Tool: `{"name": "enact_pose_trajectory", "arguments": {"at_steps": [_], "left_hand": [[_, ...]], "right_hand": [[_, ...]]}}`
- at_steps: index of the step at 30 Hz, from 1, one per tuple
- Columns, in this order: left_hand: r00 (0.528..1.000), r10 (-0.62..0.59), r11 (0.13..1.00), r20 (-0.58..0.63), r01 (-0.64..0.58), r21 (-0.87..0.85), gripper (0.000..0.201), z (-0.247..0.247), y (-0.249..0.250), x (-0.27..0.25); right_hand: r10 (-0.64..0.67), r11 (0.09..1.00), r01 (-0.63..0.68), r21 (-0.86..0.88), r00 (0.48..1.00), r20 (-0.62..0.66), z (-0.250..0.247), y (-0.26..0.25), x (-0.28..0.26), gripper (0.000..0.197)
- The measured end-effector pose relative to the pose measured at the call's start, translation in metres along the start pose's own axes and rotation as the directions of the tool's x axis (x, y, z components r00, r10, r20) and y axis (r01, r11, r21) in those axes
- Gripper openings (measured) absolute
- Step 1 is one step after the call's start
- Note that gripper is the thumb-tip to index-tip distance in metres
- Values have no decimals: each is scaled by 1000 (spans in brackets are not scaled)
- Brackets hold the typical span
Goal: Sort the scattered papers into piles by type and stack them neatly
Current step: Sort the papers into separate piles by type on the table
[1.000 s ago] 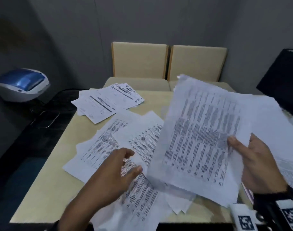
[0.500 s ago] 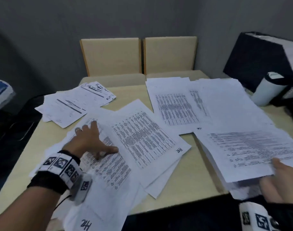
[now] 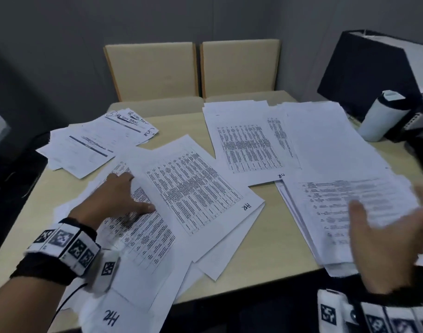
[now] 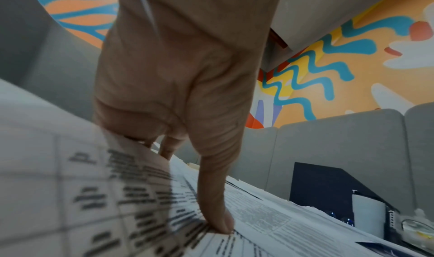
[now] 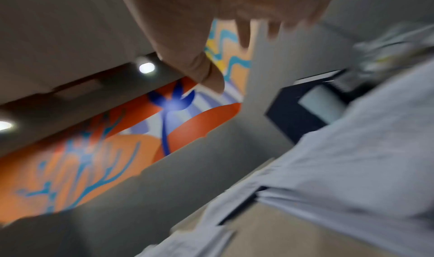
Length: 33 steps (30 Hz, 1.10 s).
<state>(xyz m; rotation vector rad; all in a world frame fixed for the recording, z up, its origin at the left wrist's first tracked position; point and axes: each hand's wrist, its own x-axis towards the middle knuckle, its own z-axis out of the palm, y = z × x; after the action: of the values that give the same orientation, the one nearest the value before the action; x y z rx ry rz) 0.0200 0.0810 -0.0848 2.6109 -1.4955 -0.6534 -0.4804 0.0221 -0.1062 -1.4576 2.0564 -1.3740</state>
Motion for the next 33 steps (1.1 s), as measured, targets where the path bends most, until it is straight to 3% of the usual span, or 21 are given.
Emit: {"name": "enact_pose_trajectory", "arguments": {"at_steps": [1,2,4,5,6,7,10,13,18,22,25,30,31,33], "left_hand": [[1000,-1,1000,-14,1,-31,112,-1,1,-5],[999,-6,998,-37,3,-68,104,-2,1,-8],[997,-9,991,-71,-1,-133,89,-7,1,-18],[997,-2,985,-83,-12,-171,78,-9,0,-25],[994,15,975,-108,-38,-219,63,-9,-6,-31],[992,22,955,-121,-57,-290,47,-9,-13,-36],[989,13,845,-145,-88,-527,15,-6,-37,-59],[987,0,723,-163,-113,-682,16,6,-59,-81],[988,-37,490,-152,-115,-864,26,30,-77,-103],[989,-66,322,-132,-104,-941,26,45,-77,-111],[986,-89,228,-142,-119,-966,26,52,-75,-112],[972,-99,149,-214,-198,-969,32,51,-56,-114],[969,-95,137,-226,-213,-968,34,50,-50,-114],[966,-89,119,-244,-233,-965,37,47,-36,-116]], "right_hand": [[-102,995,101,12,990,94,8,-45,-23,72],[-231,972,229,45,926,299,10,-82,-43,62],[-284,952,287,104,706,649,28,-121,-66,58],[-226,961,260,91,554,801,41,-127,-67,61],[-186,957,283,65,426,885,54,-135,-70,65],[-172,935,352,43,345,923,67,-143,-70,70],[-124,829,559,-28,234,964,110,-163,-65,92],[-71,737,670,-81,196,978,157,-179,-49,124],[-87,807,591,1,118,989,205,-205,-37,146],[-113,851,525,7,171,979,225,-210,-41,137],[-167,865,498,60,173,971,232,-210,-46,125],[-329,938,215,271,316,890,244,-207,-31,63],[-354,935,153,320,344,870,242,-210,-31,59],[-365,923,23,384,366,856,239,-213,-31,76]]}}
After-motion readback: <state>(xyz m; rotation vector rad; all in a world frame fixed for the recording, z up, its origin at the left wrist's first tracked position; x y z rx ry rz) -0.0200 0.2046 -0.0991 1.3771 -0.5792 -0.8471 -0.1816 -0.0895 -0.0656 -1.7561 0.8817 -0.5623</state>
